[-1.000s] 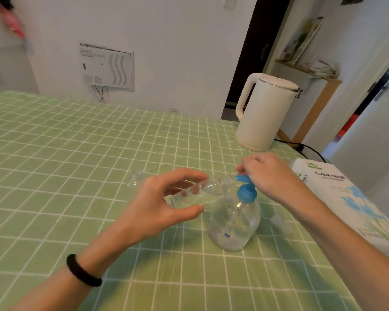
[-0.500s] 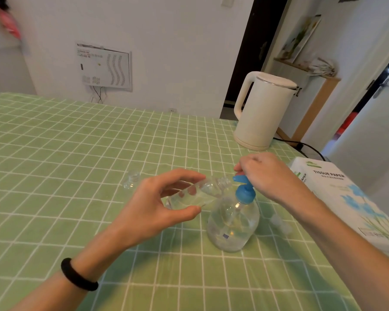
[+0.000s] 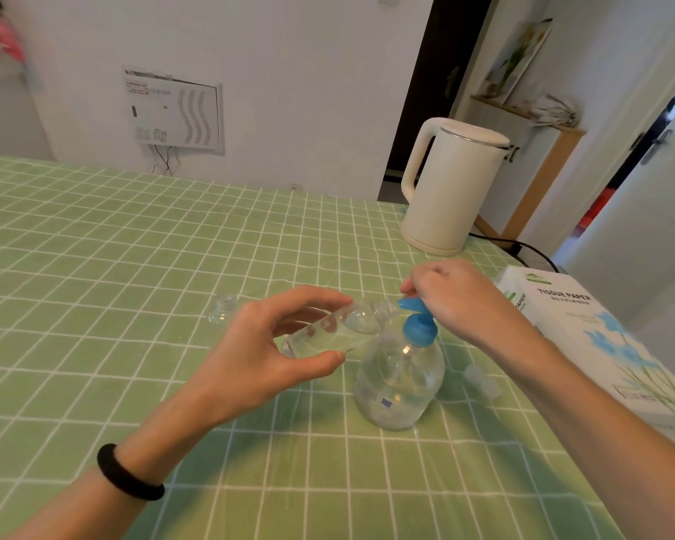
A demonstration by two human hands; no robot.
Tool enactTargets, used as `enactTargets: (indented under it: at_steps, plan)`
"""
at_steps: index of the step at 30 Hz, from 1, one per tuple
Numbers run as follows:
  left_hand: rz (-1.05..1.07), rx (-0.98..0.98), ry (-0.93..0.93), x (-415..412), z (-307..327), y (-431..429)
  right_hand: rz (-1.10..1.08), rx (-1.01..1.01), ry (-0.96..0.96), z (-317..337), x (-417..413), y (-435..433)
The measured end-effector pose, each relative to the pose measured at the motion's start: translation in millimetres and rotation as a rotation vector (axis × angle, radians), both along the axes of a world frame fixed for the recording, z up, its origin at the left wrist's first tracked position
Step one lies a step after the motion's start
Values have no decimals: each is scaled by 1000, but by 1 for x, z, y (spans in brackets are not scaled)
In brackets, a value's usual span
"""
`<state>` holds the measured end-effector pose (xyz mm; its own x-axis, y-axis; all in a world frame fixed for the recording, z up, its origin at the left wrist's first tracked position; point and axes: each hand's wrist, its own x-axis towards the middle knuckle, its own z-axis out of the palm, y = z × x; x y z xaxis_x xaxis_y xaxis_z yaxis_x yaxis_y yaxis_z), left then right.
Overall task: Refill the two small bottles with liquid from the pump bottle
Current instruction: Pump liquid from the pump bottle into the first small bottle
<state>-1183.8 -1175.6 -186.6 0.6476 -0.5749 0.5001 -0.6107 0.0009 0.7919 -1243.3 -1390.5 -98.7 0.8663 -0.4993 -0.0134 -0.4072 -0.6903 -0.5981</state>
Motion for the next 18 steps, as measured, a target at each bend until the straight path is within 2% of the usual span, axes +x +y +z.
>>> enactTargets:
  at_steps: [7,13,18]
  plan:
    - [-6,-1,11,-7,4,-4,5,13,-10,-2,1,1]
    - [72,18,-32,-11,6,-4,6,9,36,-8,2,-3]
    - [87,22,-58,-14,11,-4,9,-29,-18,-4,2,-8]
